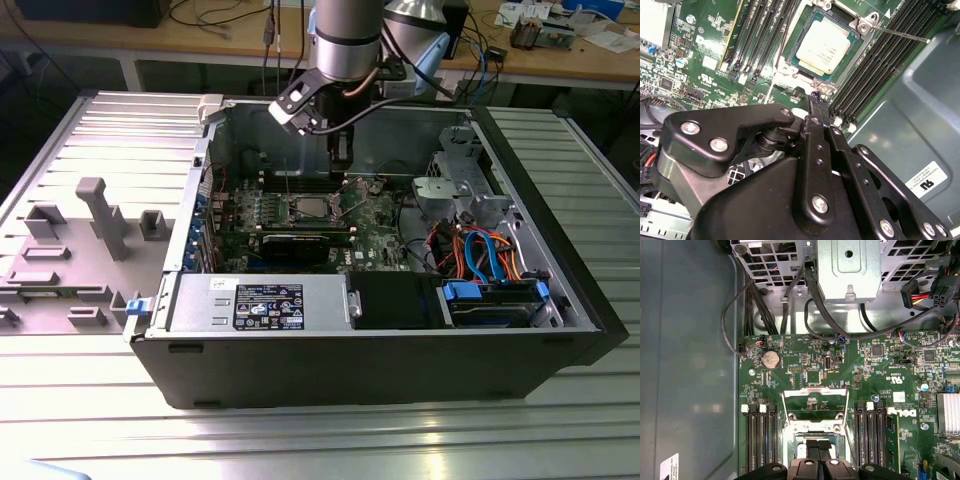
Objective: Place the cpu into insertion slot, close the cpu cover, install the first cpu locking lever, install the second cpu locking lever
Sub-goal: 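Close the cpu cover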
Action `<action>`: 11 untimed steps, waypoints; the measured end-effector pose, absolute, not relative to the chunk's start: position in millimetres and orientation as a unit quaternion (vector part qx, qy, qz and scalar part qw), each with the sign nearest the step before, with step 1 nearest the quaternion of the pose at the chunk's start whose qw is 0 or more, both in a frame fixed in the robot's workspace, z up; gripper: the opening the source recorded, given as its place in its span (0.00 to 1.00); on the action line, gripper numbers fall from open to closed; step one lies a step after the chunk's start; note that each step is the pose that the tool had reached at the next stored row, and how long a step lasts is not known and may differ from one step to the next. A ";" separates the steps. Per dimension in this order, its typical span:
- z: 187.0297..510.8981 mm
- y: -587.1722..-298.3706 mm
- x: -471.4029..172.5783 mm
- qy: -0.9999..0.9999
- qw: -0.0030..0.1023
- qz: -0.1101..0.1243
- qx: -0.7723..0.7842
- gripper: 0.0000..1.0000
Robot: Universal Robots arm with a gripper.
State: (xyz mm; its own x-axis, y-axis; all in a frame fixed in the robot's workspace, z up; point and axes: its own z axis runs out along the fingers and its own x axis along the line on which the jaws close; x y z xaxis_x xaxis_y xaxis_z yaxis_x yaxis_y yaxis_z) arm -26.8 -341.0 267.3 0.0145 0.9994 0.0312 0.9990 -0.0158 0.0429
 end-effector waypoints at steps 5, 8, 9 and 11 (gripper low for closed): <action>267.3 -341.0 -25.2 0.701 0.004 0.026 0.712 0.11; 267.3 -341.0 -24.2 0.701 0.004 0.026 0.712 0.11; 267.3 -341.0 -23.9 0.701 0.004 0.026 0.712 0.11; 267.3 -341.0 -23.4 0.701 0.004 0.026 0.712 0.11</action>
State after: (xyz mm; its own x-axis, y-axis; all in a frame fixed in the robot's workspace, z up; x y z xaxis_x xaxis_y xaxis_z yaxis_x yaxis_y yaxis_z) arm -23.4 -341.0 267.3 0.0145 0.9994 0.0312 0.9990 -0.0158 0.0429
